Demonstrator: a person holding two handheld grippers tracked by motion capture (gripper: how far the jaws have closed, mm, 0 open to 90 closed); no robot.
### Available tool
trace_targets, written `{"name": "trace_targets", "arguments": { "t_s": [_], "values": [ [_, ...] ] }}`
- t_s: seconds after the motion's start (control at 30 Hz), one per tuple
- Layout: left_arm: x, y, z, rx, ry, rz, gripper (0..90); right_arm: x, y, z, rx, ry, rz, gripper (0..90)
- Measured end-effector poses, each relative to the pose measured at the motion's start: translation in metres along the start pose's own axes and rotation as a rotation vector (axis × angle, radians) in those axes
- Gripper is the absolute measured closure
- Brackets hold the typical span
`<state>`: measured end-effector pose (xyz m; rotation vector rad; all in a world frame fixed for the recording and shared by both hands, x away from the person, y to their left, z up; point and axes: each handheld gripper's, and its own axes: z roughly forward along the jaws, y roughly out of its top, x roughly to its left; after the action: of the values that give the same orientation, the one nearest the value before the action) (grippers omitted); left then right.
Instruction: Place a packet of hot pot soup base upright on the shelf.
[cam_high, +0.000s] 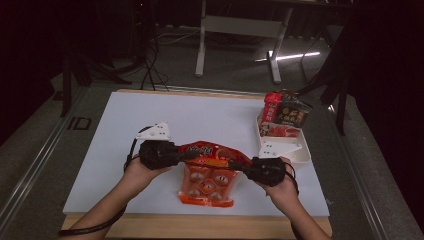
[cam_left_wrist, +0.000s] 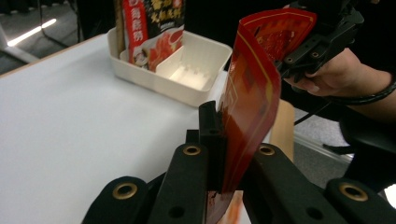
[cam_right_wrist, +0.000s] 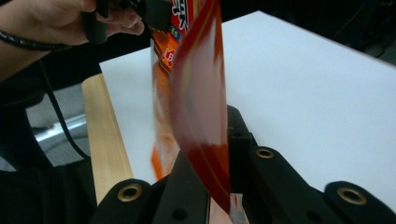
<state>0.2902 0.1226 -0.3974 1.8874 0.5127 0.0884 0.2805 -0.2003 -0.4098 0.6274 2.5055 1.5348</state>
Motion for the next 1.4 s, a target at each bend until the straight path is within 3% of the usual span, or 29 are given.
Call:
{"name": "trace_targets", "arguments": {
  "t_s": [0.2,0.43,0.63,0.77,0.9,1.13,1.4],
  "values": [
    [0.001,0.001,0.000,-0.037,-0.008,-0.004,80.9,0.002,0.013,-0.010,-0.022,-0.030,-0.018,90.0],
    [0.007,0.000,-0.006,-0.112,0.004,-0.025,60.4,0.003,0.026,-0.019,-0.025,-0.045,-0.058,90.0],
    [0.011,-0.007,-0.011,-0.153,0.010,-0.065,32.9,-0.005,0.033,-0.030,-0.058,-0.061,-0.033,90.0],
    [0.013,-0.014,-0.009,-0.144,0.020,-0.094,12.2,-0.011,0.040,-0.041,-0.091,-0.080,-0.020,90.0],
    [0.013,-0.022,-0.004,-0.119,0.045,-0.087,1.2,-0.015,0.046,-0.048,-0.109,-0.097,-0.020,90.0],
    [0.016,-0.041,-0.004,-0.152,0.062,-0.111,1.0,-0.026,0.058,-0.065,-0.147,-0.144,-0.014,90.0],
    [0.016,-0.060,-0.008,-0.118,0.073,-0.100,1.0,-0.044,0.070,-0.085,-0.191,-0.201,0.002,90.0]
  ]
}}
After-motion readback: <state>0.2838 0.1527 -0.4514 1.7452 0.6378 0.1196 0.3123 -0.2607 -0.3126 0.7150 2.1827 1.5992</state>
